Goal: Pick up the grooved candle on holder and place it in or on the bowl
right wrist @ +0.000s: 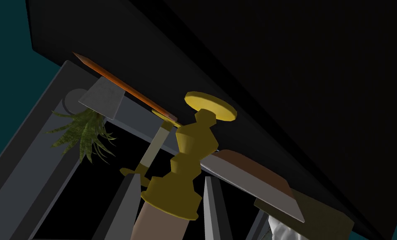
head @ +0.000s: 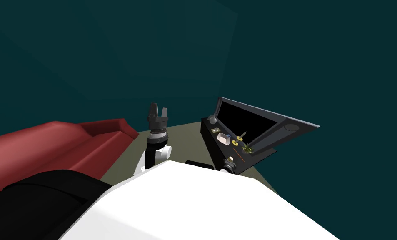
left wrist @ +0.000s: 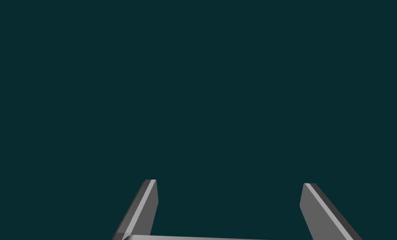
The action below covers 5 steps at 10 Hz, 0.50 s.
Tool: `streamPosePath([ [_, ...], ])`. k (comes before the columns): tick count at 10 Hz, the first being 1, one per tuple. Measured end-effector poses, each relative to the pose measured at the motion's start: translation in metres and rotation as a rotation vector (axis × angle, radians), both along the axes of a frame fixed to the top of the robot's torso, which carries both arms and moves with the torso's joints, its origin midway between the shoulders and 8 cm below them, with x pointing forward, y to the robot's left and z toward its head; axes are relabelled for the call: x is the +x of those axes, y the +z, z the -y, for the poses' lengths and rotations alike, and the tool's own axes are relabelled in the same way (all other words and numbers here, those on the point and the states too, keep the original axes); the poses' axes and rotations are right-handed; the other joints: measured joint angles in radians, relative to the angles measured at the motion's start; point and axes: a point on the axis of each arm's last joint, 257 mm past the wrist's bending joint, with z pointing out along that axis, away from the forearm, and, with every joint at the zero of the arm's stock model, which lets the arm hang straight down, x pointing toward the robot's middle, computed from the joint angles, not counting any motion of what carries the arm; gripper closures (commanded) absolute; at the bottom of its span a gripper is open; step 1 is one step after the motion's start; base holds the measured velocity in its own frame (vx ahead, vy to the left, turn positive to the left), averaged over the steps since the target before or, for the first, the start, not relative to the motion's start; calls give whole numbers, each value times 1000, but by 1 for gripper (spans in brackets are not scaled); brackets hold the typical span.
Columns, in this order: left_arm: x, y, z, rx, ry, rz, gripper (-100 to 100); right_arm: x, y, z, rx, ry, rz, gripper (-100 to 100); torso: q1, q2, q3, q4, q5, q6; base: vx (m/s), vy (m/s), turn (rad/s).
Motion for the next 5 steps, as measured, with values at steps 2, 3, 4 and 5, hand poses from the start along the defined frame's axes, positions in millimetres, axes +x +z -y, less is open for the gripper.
streamPosePath([
  [2, 0, 0, 0, 0, 0, 0, 0, 9, 3, -3, -10, -3, -7, 100, -2, -4, -2, -1, 0, 0, -30, 35, 9],
  [3, 0, 0, 0, 0, 0, 0, 0, 13, 5, -3, -14, -5, -9, 100, -2, -5, -3, -1, 0, 0, -47, 48, 8],
  [4, 0, 0, 0, 0, 0, 0, 0, 22, 8, -3, -20, -8, -13, 100, -1, -5, -3, -1, 0, 0, -56, 48, 9],
  [5, 0, 0, 0, 0, 0, 0, 0, 28, 10, -4, -25, -10, -16, 100, -1, -4, -2, -1, 0, 0, -58, 45, 3],
])
